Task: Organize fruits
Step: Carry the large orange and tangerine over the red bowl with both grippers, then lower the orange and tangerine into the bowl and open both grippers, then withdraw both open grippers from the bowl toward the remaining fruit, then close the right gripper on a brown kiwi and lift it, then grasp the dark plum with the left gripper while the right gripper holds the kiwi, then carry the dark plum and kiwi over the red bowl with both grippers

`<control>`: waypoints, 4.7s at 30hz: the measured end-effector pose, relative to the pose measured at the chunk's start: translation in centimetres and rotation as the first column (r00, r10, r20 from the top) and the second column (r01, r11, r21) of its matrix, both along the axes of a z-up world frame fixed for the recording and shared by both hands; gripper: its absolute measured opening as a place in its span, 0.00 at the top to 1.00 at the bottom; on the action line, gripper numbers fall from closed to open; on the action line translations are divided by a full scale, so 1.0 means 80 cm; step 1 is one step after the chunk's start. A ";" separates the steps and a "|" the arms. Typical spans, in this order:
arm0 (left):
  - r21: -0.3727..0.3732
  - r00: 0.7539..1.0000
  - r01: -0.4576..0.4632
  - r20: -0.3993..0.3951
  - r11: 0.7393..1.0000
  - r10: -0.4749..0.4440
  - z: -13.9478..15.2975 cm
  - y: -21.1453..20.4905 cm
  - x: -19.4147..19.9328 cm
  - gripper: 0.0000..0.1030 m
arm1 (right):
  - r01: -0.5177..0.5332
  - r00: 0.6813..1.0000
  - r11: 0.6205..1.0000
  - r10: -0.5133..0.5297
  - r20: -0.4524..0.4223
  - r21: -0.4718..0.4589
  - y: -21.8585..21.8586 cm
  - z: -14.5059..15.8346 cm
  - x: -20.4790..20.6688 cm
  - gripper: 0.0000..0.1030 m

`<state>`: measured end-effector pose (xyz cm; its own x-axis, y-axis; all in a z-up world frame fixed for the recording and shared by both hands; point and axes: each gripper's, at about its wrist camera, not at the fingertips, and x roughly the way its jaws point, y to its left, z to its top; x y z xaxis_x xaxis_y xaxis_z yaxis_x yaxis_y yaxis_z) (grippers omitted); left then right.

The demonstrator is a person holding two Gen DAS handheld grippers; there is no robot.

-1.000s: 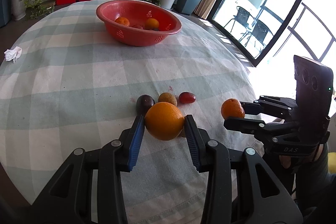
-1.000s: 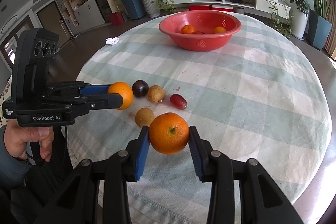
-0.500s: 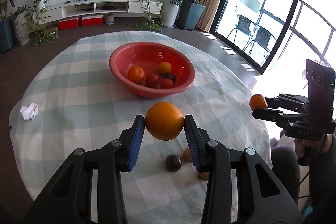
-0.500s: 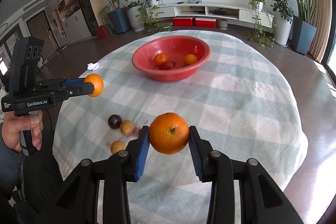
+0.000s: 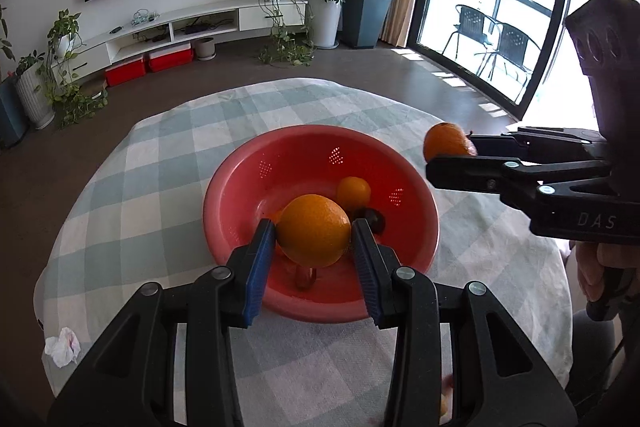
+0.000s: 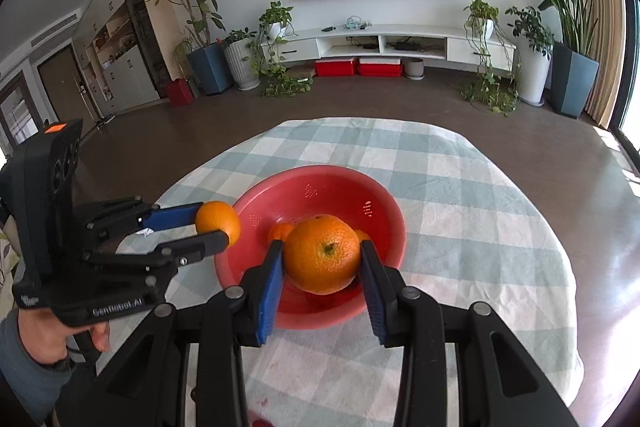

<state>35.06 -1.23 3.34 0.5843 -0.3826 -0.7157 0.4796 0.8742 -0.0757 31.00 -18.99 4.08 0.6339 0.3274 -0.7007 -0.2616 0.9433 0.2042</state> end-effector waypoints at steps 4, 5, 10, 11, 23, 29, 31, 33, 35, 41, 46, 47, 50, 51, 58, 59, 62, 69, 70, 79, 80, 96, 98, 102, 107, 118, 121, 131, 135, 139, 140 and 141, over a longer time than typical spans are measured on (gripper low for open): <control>0.017 1.000 0.009 -0.015 1.000 -0.009 -0.031 -0.012 0.012 0.64 | 0.001 0.998 1.000 -0.003 -0.064 -0.030 0.014 -0.038 0.034 0.61; 0.021 1.000 0.010 -0.014 1.000 -0.010 -0.036 -0.014 0.014 0.64 | 0.002 0.997 0.999 -0.005 -0.075 -0.038 0.017 -0.046 0.038 0.61; 0.036 1.000 0.011 -0.016 0.999 -0.010 -0.056 -0.019 0.023 0.64 | 0.000 0.995 0.997 -0.008 -0.101 -0.080 0.025 -0.071 0.050 0.61; 0.040 1.000 0.012 -0.017 0.999 -0.011 -0.060 -0.020 0.024 0.64 | -0.001 0.994 0.996 -0.009 -0.105 -0.094 0.027 -0.076 0.051 0.61; 0.059 1.000 0.006 -0.019 0.998 -0.005 -0.077 -0.022 0.029 0.55 | -0.010 0.995 0.984 -0.008 -0.099 -0.179 0.036 -0.090 0.048 0.61; 0.041 1.000 -0.015 -0.004 0.999 0.015 -0.069 -0.013 0.027 0.42 | -0.018 0.995 0.981 -0.001 -0.098 -0.192 0.038 -0.088 0.046 0.61; 0.033 1.000 -0.015 -0.002 0.999 0.015 -0.065 -0.012 0.023 0.40 | -0.020 0.995 0.981 0.001 -0.099 -0.191 0.038 -0.088 0.046 0.61; 0.024 1.000 -0.017 0.008 1.000 0.017 -0.059 -0.009 0.016 0.37 | -0.024 0.995 0.981 0.005 -0.099 -0.195 0.040 -0.088 0.044 0.60; 0.017 0.999 -0.029 0.024 0.999 0.029 -0.051 -0.004 0.007 0.31 | -0.022 0.996 0.980 0.004 -0.092 -0.197 0.041 -0.085 0.039 0.56; -0.019 0.996 -0.063 0.069 0.998 0.064 -0.024 0.019 -0.034 0.09 | 0.002 1.000 0.985 -0.007 -0.029 -0.173 0.032 -0.058 0.008 0.41; -0.019 0.993 -0.079 0.091 0.997 0.080 -0.015 0.039 -0.087 0.01 | 0.016 0.999 0.989 -0.010 0.040 -0.149 0.021 -0.032 -0.060 0.35; -0.023 0.993 -0.079 0.087 0.997 0.081 -0.016 0.042 -0.098 0.00 | 0.019 0.999 0.990 -0.012 0.053 -0.141 0.019 -0.029 -0.079 0.33; -0.029 0.991 -0.103 0.086 0.994 0.105 -0.022 0.052 -0.135 0.00 | 0.027 0.997 0.993 -0.019 0.069 -0.115 0.019 -0.030 -0.137 0.32; -0.035 0.990 -0.112 0.078 0.993 0.115 -0.024 0.056 -0.145 0.00 | 0.028 0.997 0.994 -0.021 0.069 -0.102 0.020 -0.033 -0.156 0.32; -0.012 0.986 -0.165 0.029 0.986 0.165 -0.047 0.075 -0.220 0.00 | 0.017 1.000 0.998 -0.016 0.003 -0.068 0.048 -0.078 -0.236 0.32; -0.012 0.985 -0.174 0.017 0.985 0.174 -0.052 0.078 -0.229 0.00 | 0.014 1.000 0.998 -0.015 -0.017 -0.063 0.053 -0.085 -0.238 0.32; -0.021 0.982 -0.186 -0.008 0.982 0.186 -0.061 0.087 -0.252 0.00 | 0.005 0.998 0.998 -0.009 -0.059 -0.067 0.071 -0.103 -0.240 0.34; -0.009 0.982 -0.185 -0.031 0.983 0.185 -0.074 0.093 -0.280 0.00 | -0.026 0.996 0.993 0.016 -0.092 -0.115 0.096 -0.118 -0.240 0.45; -0.006 0.983 -0.183 -0.032 0.983 0.182 -0.076 0.092 -0.281 0.00 | -0.028 0.995 0.992 0.016 -0.100 -0.119 0.097 -0.120 -0.238 0.47; 0.033 0.984 -0.160 -0.071 0.987 0.162 -0.086 0.084 -0.276 0.00 | -0.038 0.990 0.988 0.017 -0.142 -0.152 0.100 -0.128 -0.225 0.58; 0.037 0.984 -0.160 -0.074 0.986 0.162 -0.086 0.084 -0.274 0.00 | -0.041 0.989 0.987 0.018 -0.145 -0.155 0.100 -0.128 -0.224 0.63; 0.129 0.986 0.073 -0.160 0.989 -0.052 -0.095 0.027 -0.196 0.39 | 0.013 0.988 0.997 -0.024 -0.153 -0.073 0.042 -0.099 -0.252 0.72; 0.150 0.980 0.114 -0.179 0.982 -0.087 -0.101 0.021 -0.186 0.44 | 0.020 0.988 0.998 -0.030 -0.154 -0.065 0.038 -0.099 -0.253 0.72; 0.174 0.965 0.200 -0.204 0.964 -0.163 -0.109 0.013 -0.173 0.44 | 0.027 0.987 0.999 -0.033 -0.155 -0.046 0.033 -0.101 -0.253 0.72; 0.173 0.952 0.254 -0.220 0.952 -0.214 -0.119 0.005 -0.163 0.48 | 0.024 0.987 0.999 -0.030 -0.160 -0.034 0.032 -0.105 -0.252 0.72; 0.140 0.938 0.298 -0.225 0.944 -0.262 -0.121 -0.007 -0.159 0.74 | 0.028 0.986 0.999 -0.032 -0.166 -0.030 0.028 -0.108 -0.250 0.72; 0.143 0.940 0.297 -0.218 0.944 -0.262 -0.121 -0.007 -0.162 0.75 | 0.029 0.986 0.999 -0.033 -0.166 -0.029 0.028 -0.108 -0.250 0.72; 0.115 0.953 0.261 -0.188 0.958 -0.237 -0.110 0.004 -0.168 0.76 | 0.031 0.988 0.999 -0.034 -0.152 -0.020 0.026 -0.101 -0.246 0.72; 0.089 0.961 0.240 -0.159 0.967 -0.224 -0.093 0.010 -0.168 0.76 | 0.036 0.989 0.999 -0.038 -0.141 -0.016 0.023 -0.094 -0.239 0.72; 0.044 0.971 0.209 -0.133 0.977 -0.201 -0.071 0.020 -0.156 0.76 | 0.048 0.991 0.999 -0.049 -0.129 -0.011 0.014 -0.084 -0.225 0.72; 0.028 0.974 0.196 -0.125 0.980 -0.191 -0.065 0.024 -0.151 0.76 | 0.052 0.991 0.999 -0.052 -0.123 -0.009 0.010 -0.080 -0.221 0.72; 0.013 0.977 0.182 -0.116 0.983 -0.179 -0.058 0.028 -0.145 0.76 | 0.054 0.992 0.999 -0.055 -0.116 -0.006 0.007 -0.075 -0.215 0.72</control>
